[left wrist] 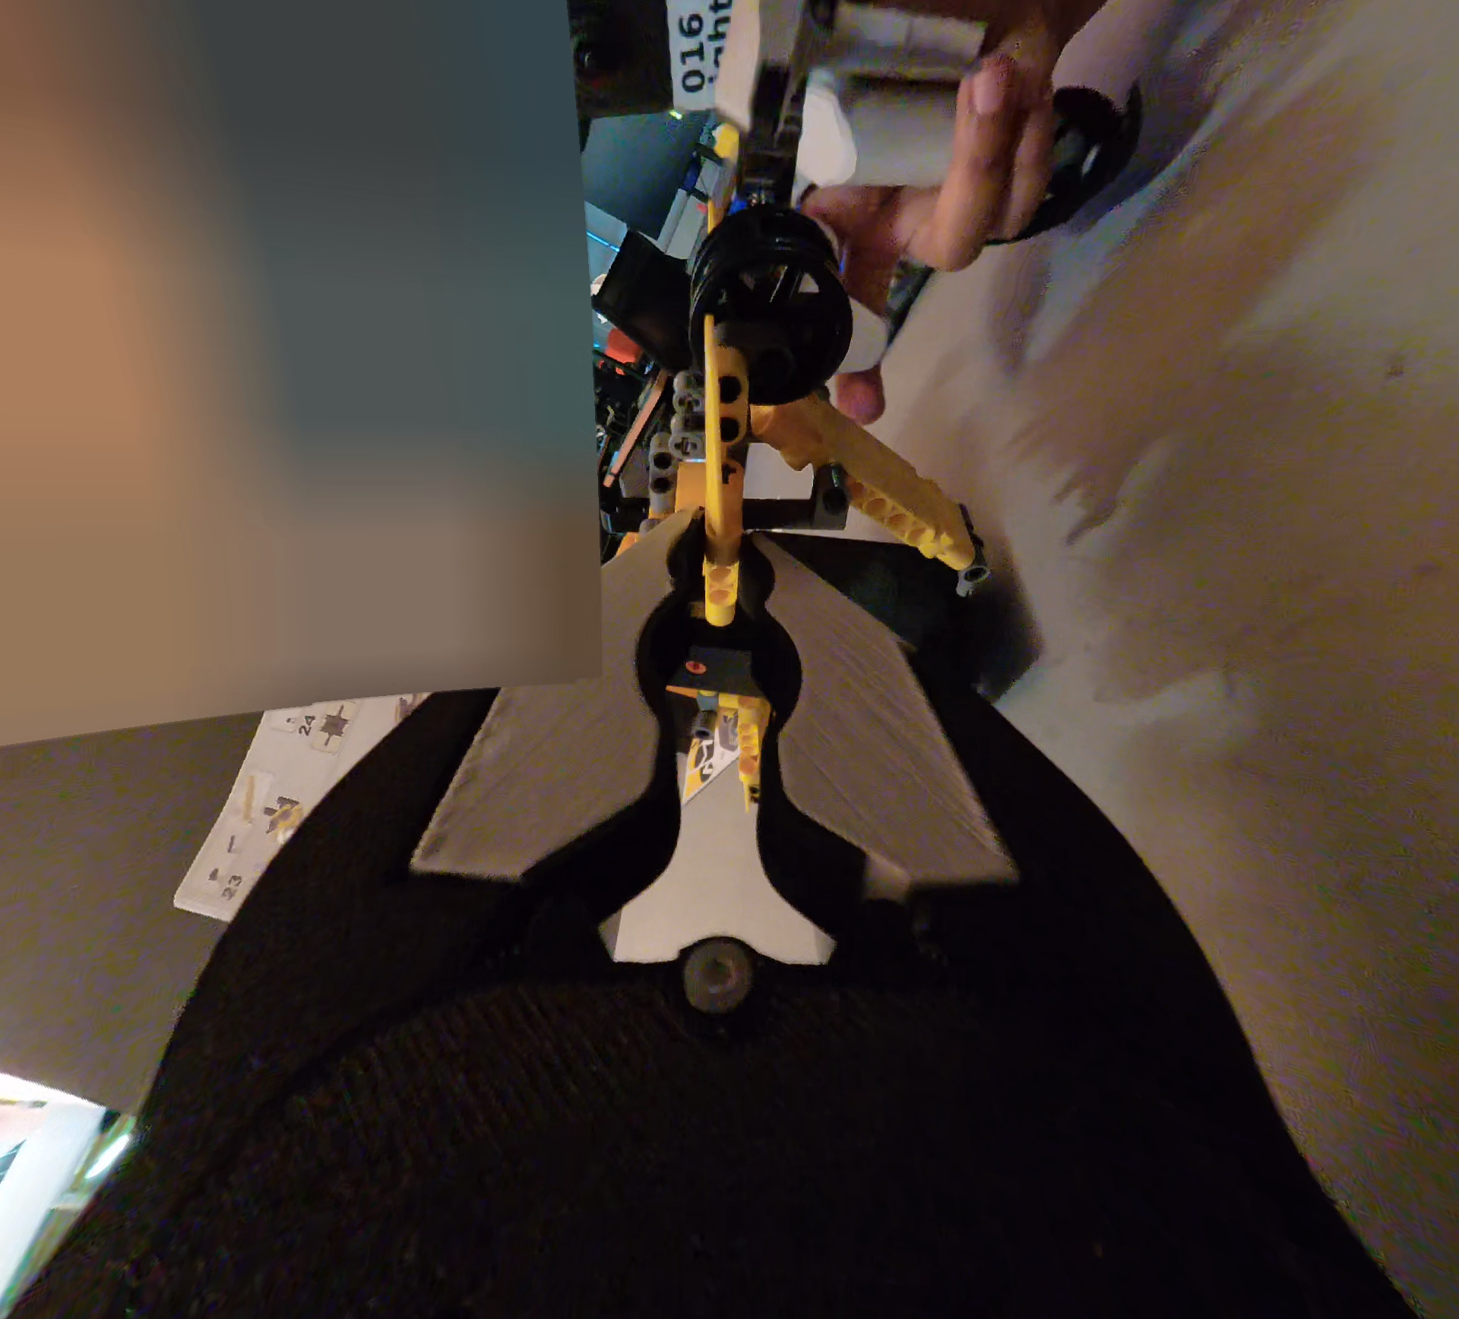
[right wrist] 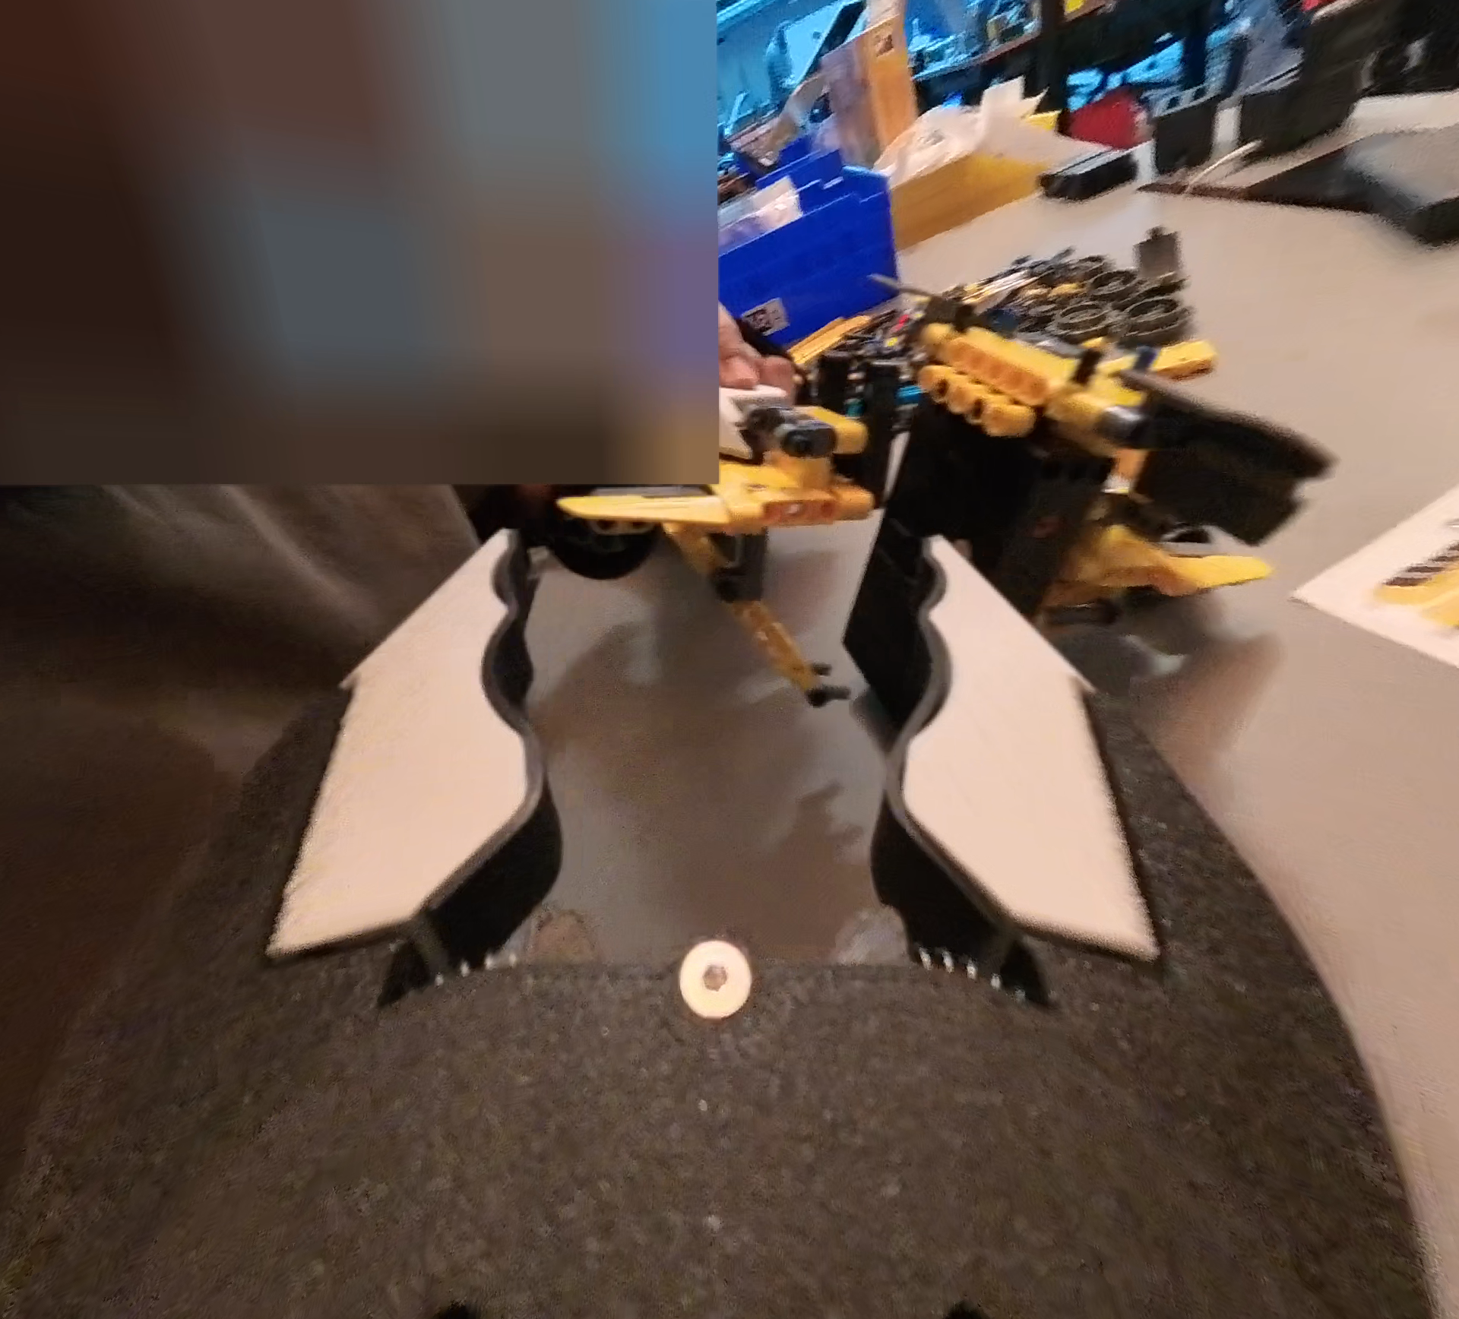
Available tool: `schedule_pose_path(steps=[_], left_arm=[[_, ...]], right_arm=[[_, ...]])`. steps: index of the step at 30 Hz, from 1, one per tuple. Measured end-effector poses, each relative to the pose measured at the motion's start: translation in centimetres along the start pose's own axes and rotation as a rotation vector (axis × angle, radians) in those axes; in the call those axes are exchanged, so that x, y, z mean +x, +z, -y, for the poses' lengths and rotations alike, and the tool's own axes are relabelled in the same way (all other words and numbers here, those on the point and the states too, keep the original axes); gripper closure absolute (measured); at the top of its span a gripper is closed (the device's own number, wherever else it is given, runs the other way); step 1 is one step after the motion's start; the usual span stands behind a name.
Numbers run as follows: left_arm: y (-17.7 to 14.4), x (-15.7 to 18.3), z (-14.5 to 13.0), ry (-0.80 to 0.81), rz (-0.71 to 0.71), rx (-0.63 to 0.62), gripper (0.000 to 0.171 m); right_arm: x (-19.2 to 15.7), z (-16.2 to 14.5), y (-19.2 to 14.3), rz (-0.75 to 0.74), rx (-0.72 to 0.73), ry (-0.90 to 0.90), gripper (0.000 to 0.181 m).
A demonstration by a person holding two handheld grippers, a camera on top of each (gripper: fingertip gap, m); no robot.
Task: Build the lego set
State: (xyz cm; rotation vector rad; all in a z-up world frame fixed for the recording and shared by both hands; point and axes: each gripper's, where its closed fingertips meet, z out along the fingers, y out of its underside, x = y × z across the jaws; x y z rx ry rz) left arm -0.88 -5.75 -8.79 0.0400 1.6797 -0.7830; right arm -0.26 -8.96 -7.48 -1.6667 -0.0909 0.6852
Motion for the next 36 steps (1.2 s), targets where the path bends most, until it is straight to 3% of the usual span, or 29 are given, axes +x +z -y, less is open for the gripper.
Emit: schedule_pose_path(steps=[1,8,16,24,27,36], left_arm=[[0.0,0.0,-0.1,0.009,0.002,-0.003,0.171],[0.1,0.7,0.3,0.041,-0.011,0.007,0.171],[0.2,1.0,0.4,0.046,-0.02,0.014,0.171],[0.4,1.4,0.2,0.083,-0.026,-0.001,0.171],[0.4,1.3,0.3,0.081,-0.023,-0.001,0.171],[0.3,1.0,0.6,0.106,-0.004,0.003,0.171]], right_arm=[[-0.5,-0.2,0.3,0.02,-0.008,0.013,0.079],[-0.6,-0.3,1.4,-0.021,-0.005,0.002,0.078],[-0.2,-0.4,1.4,-0.053,-0.011,-0.016,0.097],[0.1,-1.1,1.6,-0.081,-0.052,-0.044,0.096],[0.1,-2.0,2.0,-0.089,-0.097,-0.053,0.082],[-0.5,-1.1,1.8,-0.028,-0.036,-0.018,0.091]])
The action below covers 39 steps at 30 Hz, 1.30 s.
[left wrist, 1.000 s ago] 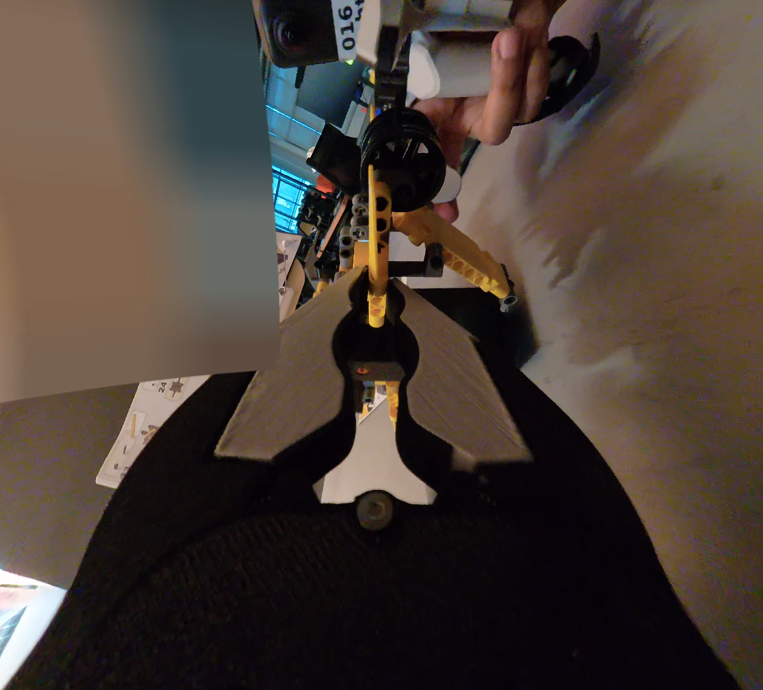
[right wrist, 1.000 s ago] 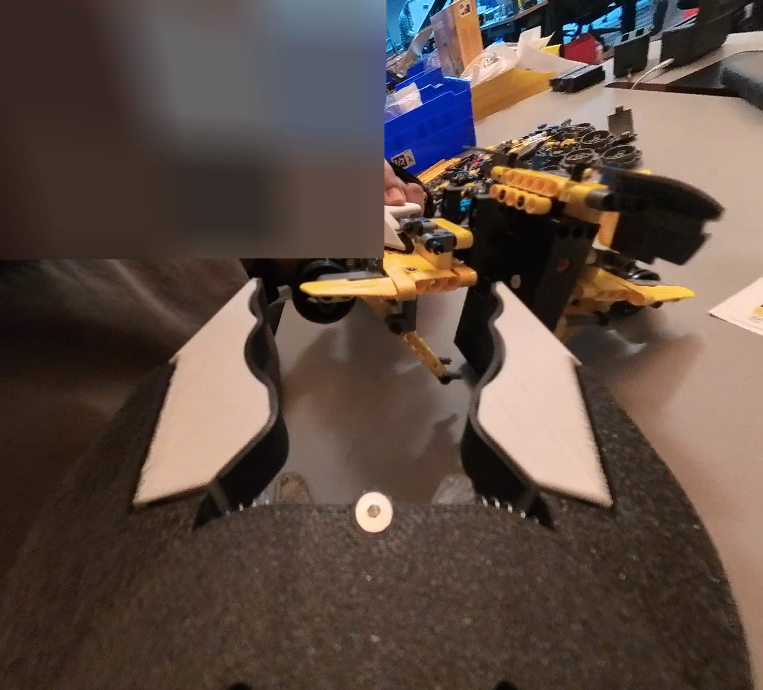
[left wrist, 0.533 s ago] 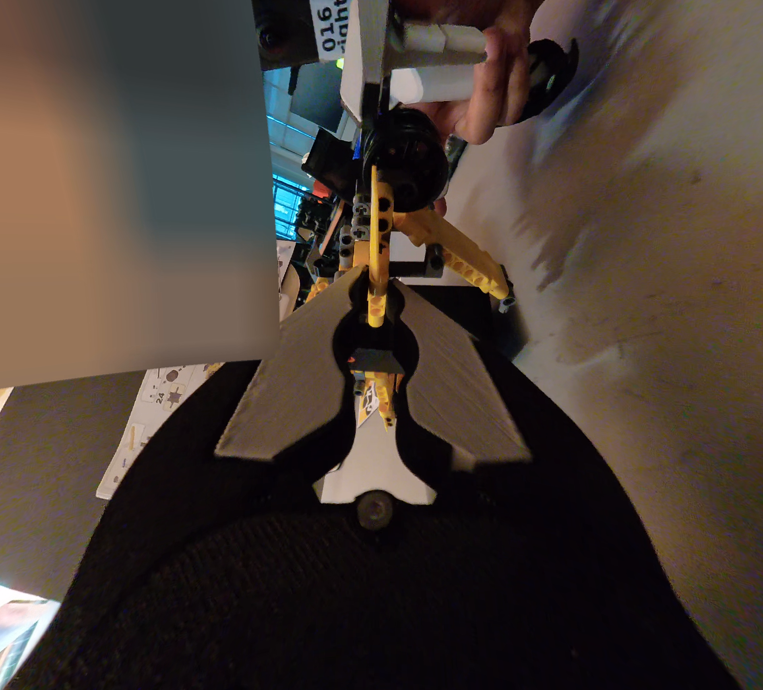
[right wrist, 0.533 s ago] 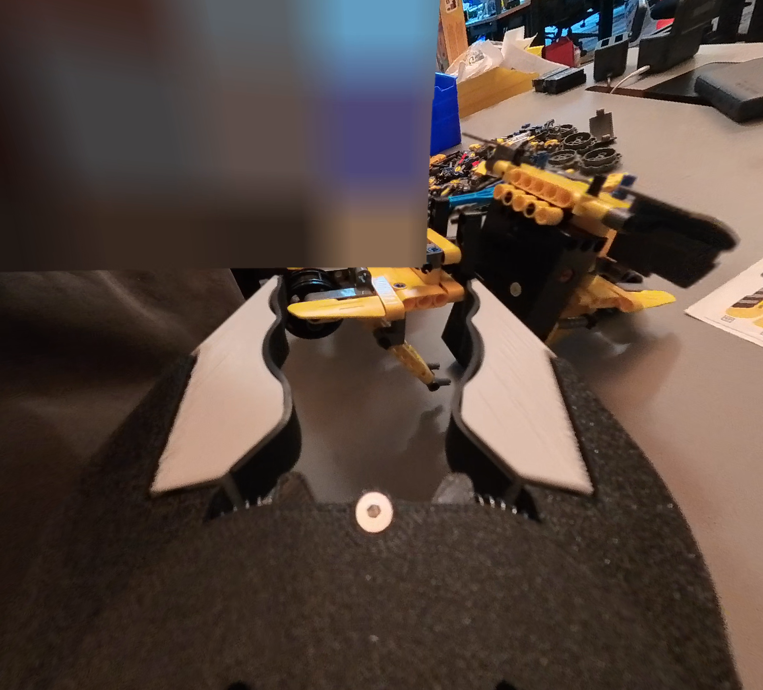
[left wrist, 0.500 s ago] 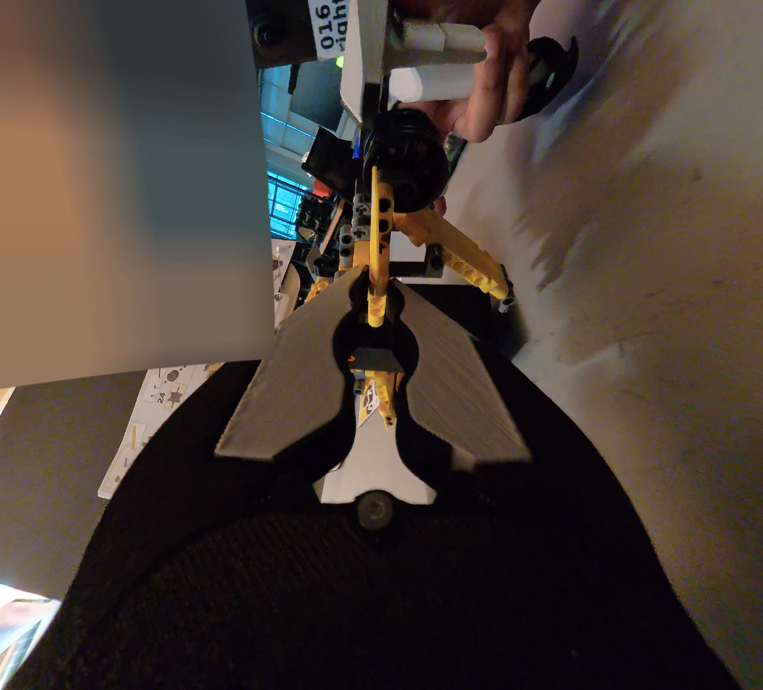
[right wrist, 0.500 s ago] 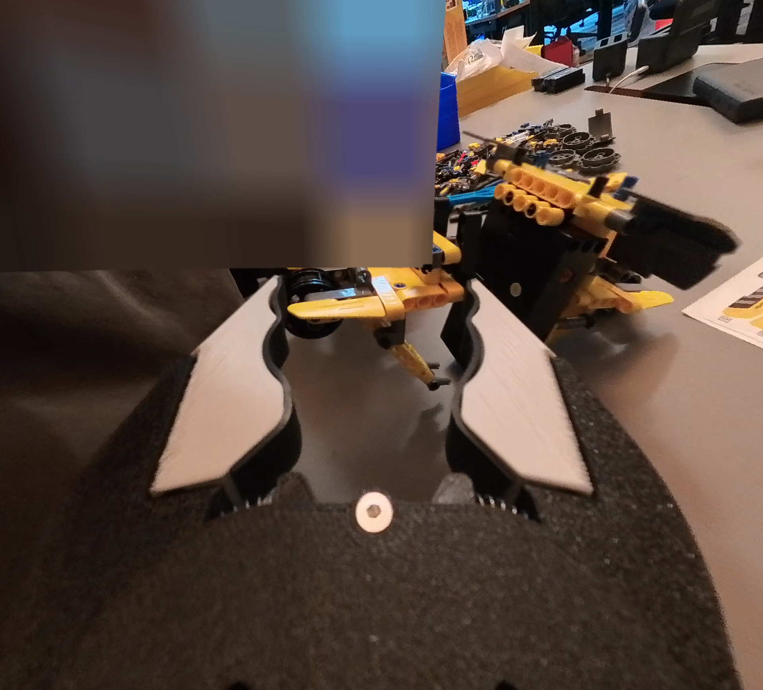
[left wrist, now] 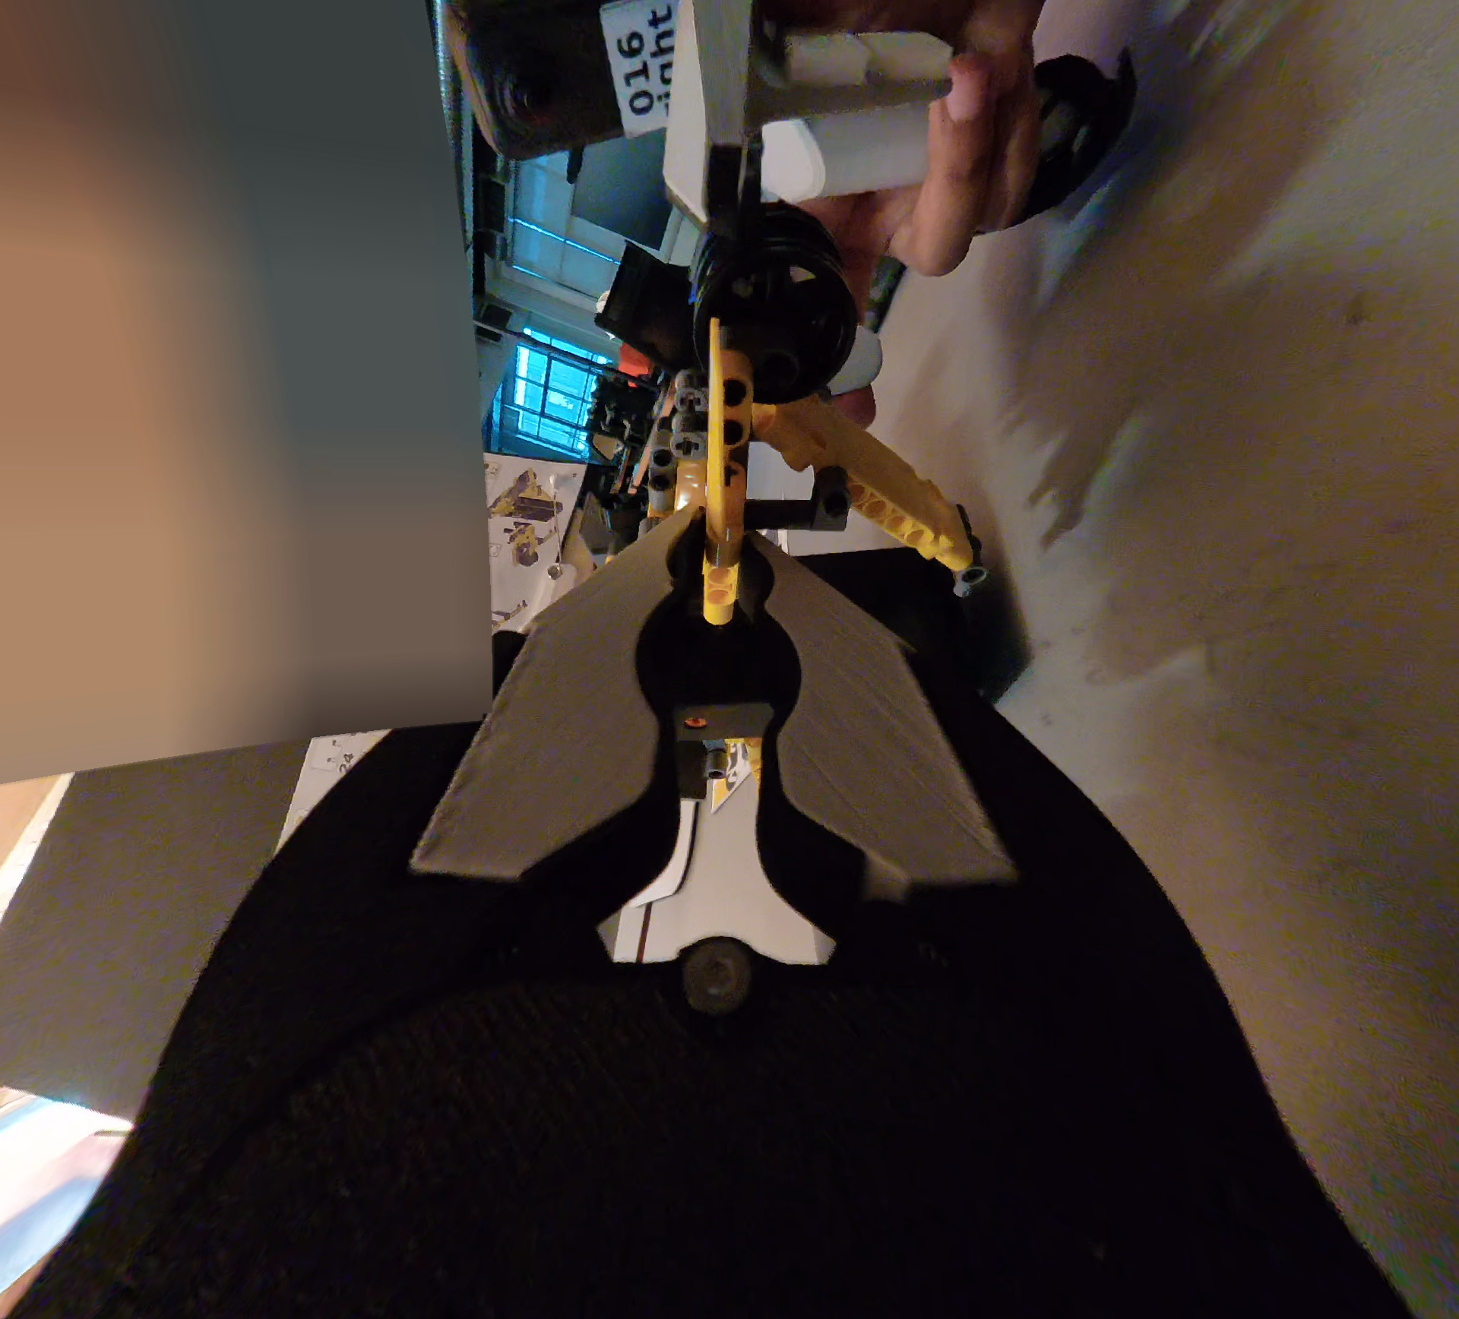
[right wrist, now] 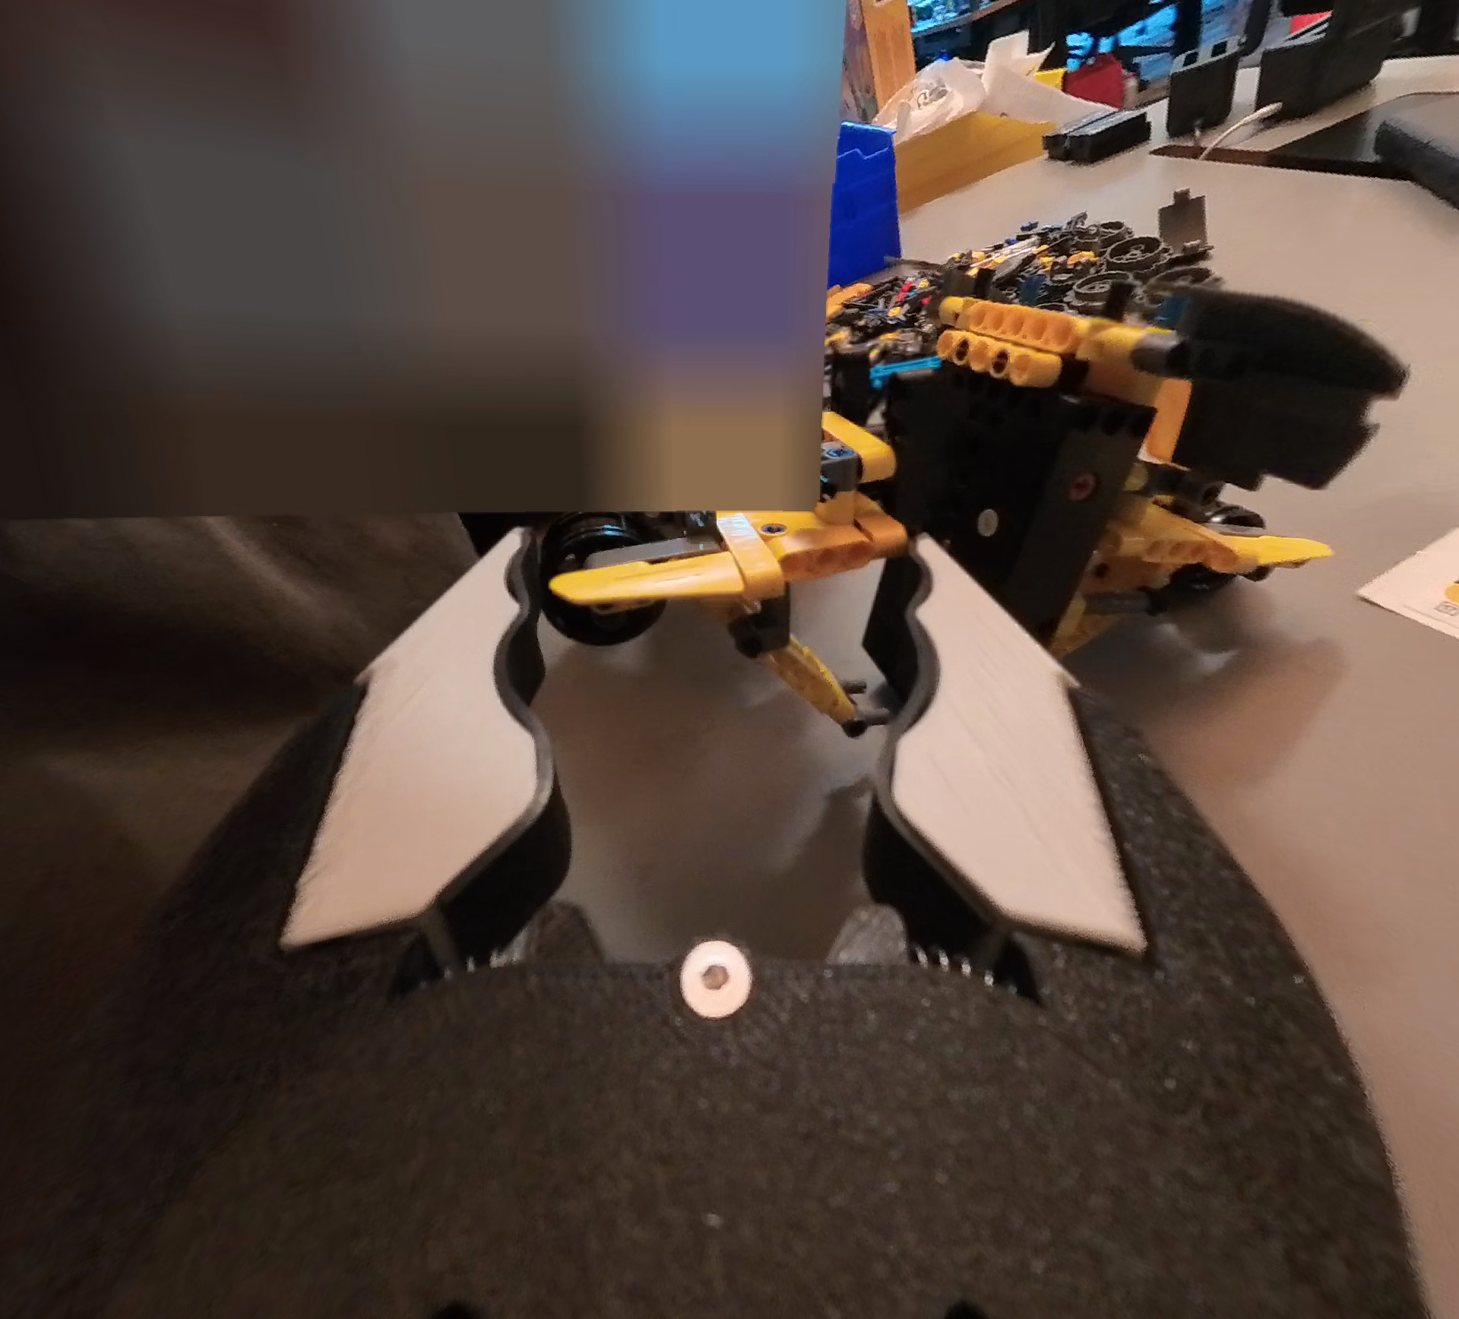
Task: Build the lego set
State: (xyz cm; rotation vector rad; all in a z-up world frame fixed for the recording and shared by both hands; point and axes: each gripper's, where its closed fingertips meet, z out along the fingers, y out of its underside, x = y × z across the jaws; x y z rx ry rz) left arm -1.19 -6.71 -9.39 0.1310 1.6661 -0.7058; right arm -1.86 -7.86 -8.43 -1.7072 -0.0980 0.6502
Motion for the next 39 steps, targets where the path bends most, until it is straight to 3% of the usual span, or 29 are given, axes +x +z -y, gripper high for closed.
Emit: schedule_pose_path(steps=[8,16,26,28,31,34,39], left_arm=[[0.0,0.1,0.2,-0.001,-0.004,0.009,0.171],[-0.1,0.1,0.3,0.02,0.001,0.005,0.171],[-0.2,-0.5,0.1,-0.008,0.02,0.003,0.171],[-0.2,-0.5,0.1,-0.011,0.021,0.002,0.171],[-0.2,-0.7,0.1,-0.037,0.021,0.01,0.171],[-0.4,-1.0,0.1,-0.07,0.026,0.019,0.171],[-0.5,-1.3,0.0,-0.16,0.008,0.043,0.171]], right_arm=[[0.3,0.8,-1.0,0.036,0.04,0.041,0.106],[-0.3,1.1,-1.3,0.072,0.051,0.079,0.096],[2.2,2.3,-2.5,0.011,0.132,0.136,0.117],[3.0,2.4,-2.9,-0.053,0.131,0.062,0.129],[4.2,2.0,-3.7,-0.222,0.07,-0.256,0.161],[3.6,2.1,-3.9,-0.328,0.049,-0.601,0.162],[2.8,0.2,-2.3,-0.376,-0.089,-0.829,0.148]])
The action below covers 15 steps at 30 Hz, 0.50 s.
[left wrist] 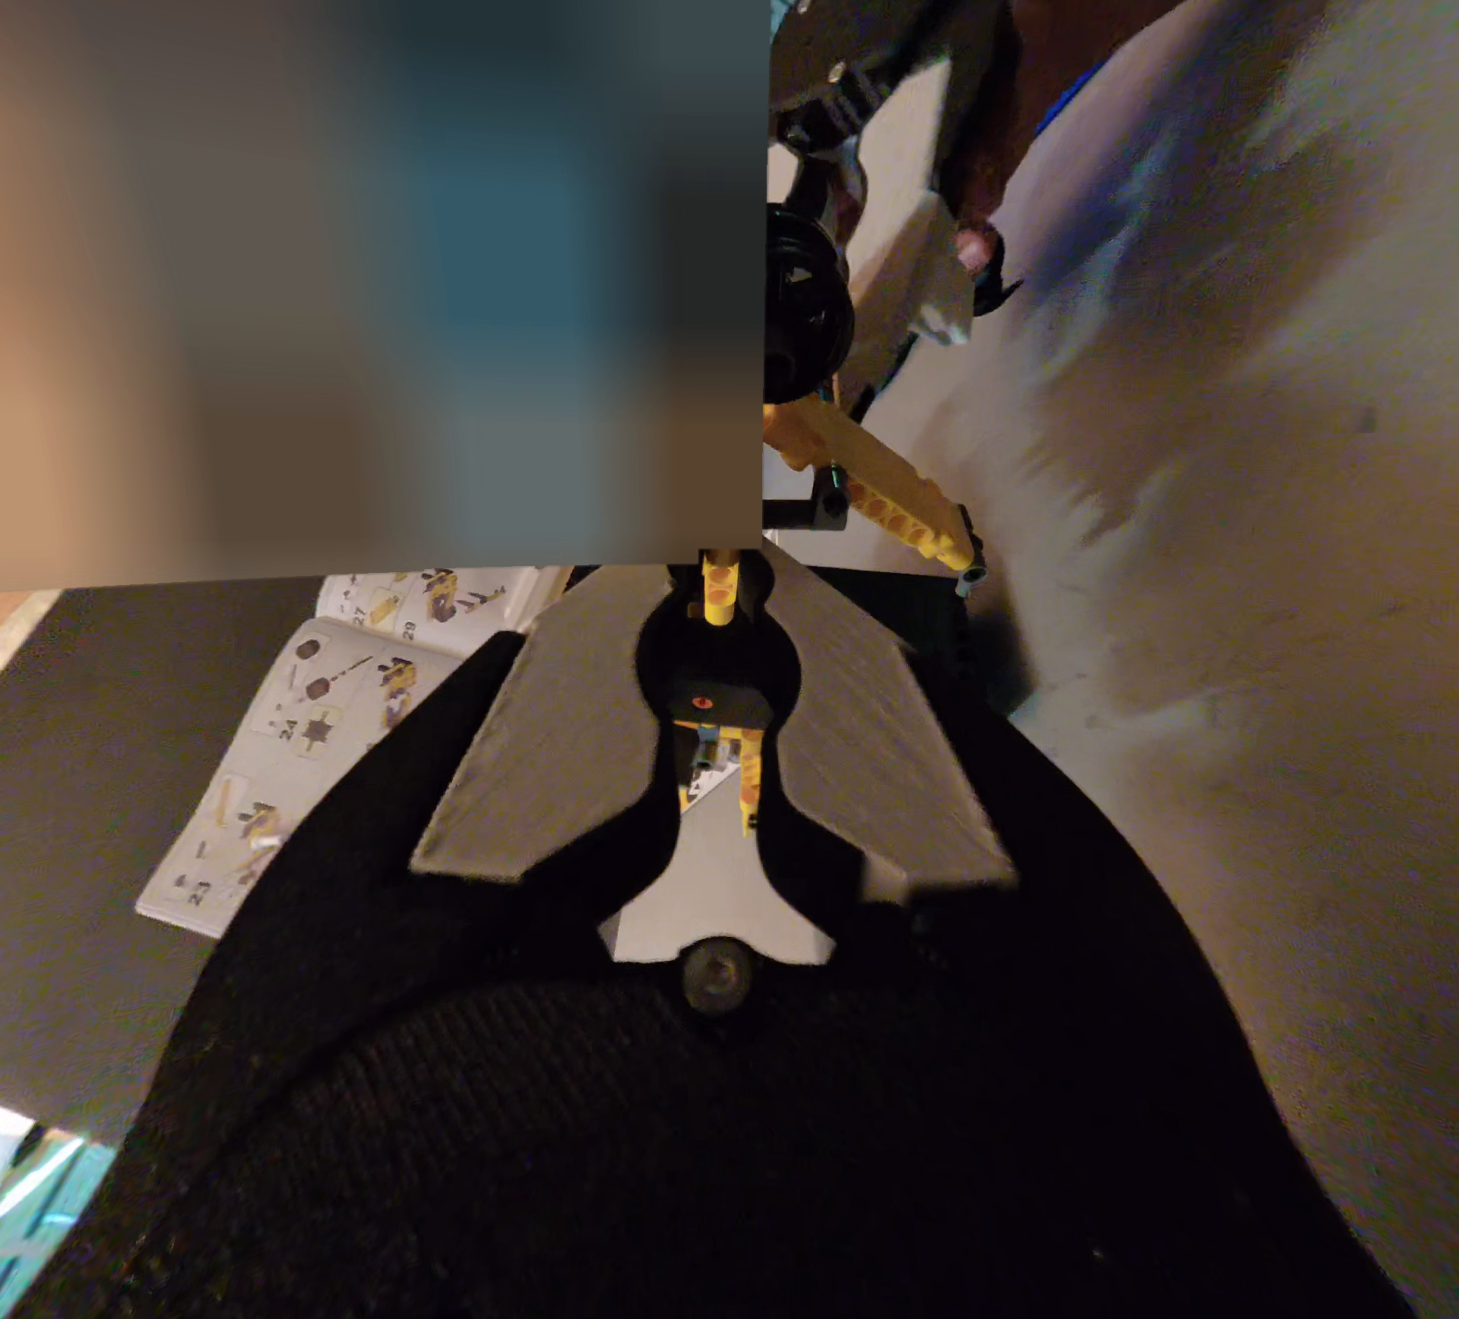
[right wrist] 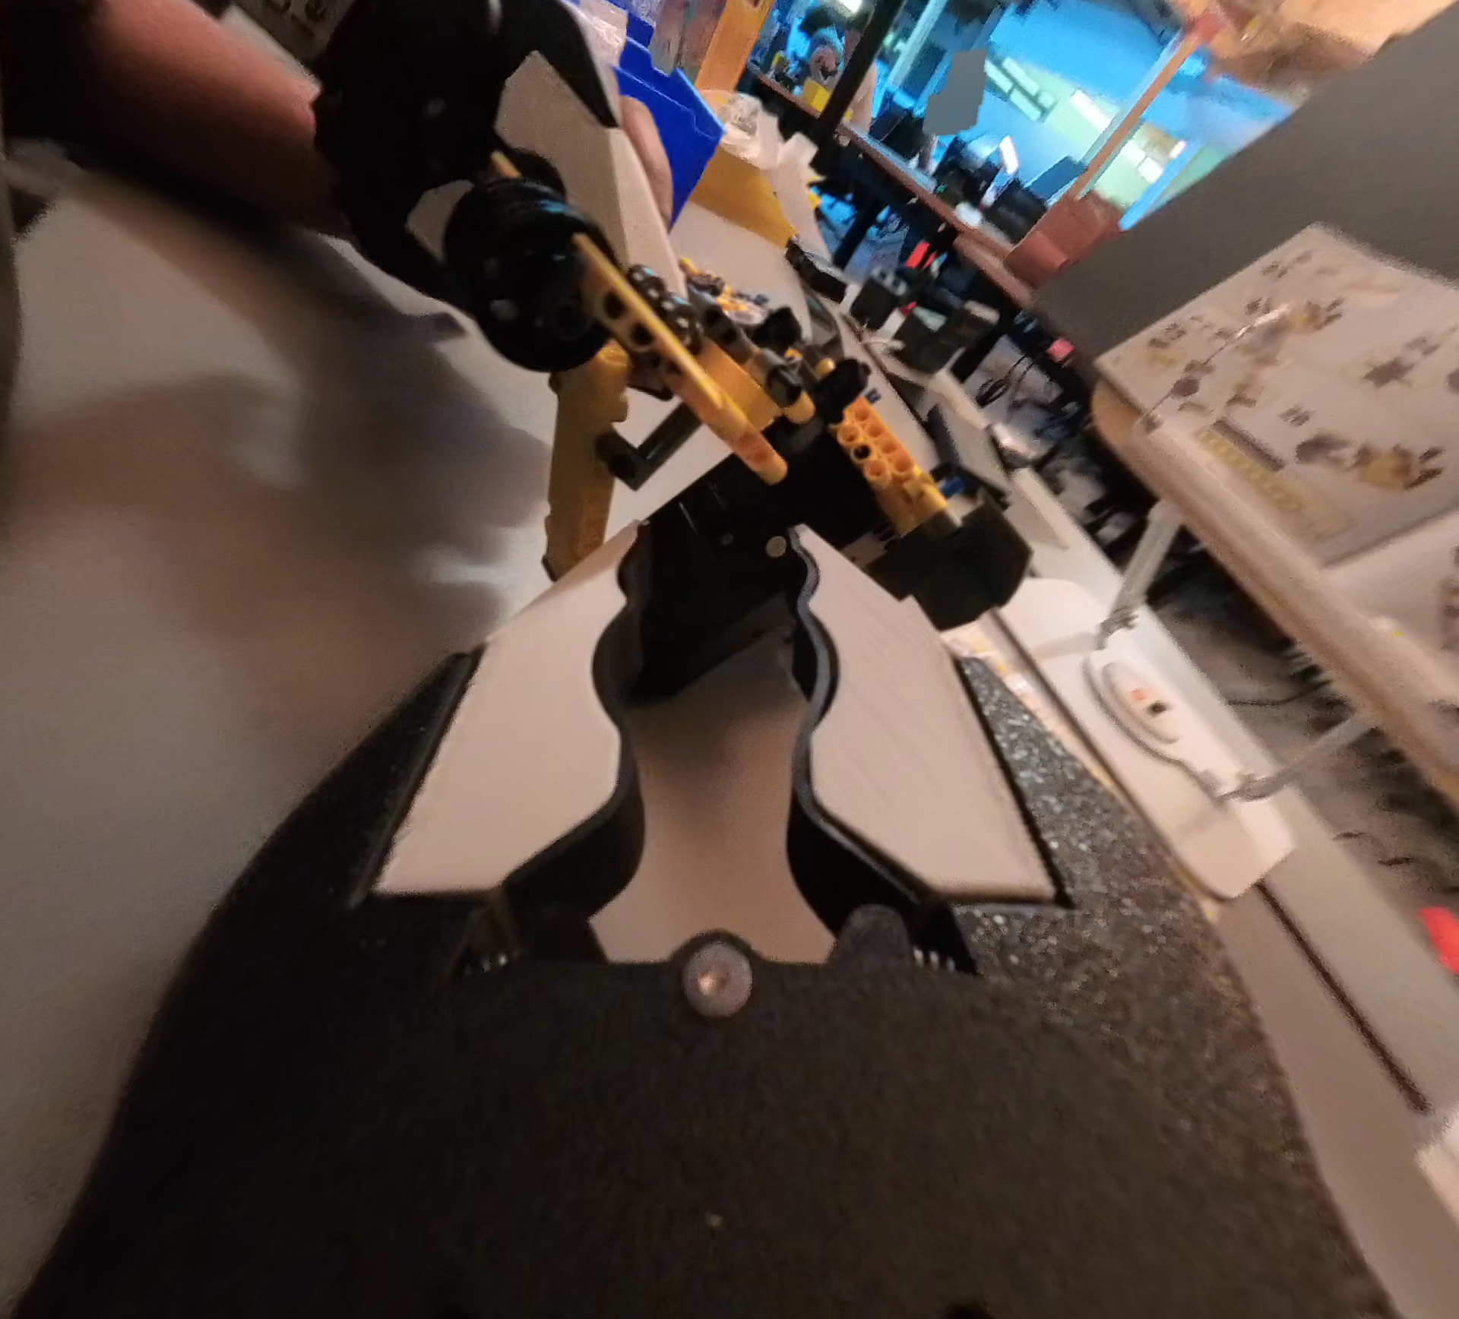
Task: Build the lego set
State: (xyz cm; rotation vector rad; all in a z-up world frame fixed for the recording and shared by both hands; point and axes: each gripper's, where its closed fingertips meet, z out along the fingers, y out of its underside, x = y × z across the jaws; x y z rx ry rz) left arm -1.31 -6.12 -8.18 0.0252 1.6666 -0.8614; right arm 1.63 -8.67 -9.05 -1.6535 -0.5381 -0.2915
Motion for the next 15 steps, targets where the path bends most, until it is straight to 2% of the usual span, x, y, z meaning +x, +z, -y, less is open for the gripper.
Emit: schedule_pose_path(steps=[5,9,15], left_arm=[[0.3,1.1,-0.1,-0.034,-0.068,-0.006,0.17],[0.2,1.2,0.3,-0.029,-0.069,0.01,0.17],[0.0,1.4,0.5,-0.132,-0.125,0.043,0.17]], right_arm=[[-0.2,1.2,0.1,-0.095,0.085,-0.205,0.166],[-0.5,1.5,0.0,-0.085,0.096,-0.21,0.169],[-0.9,1.9,-0.1,-0.064,0.12,-0.211,0.171]])
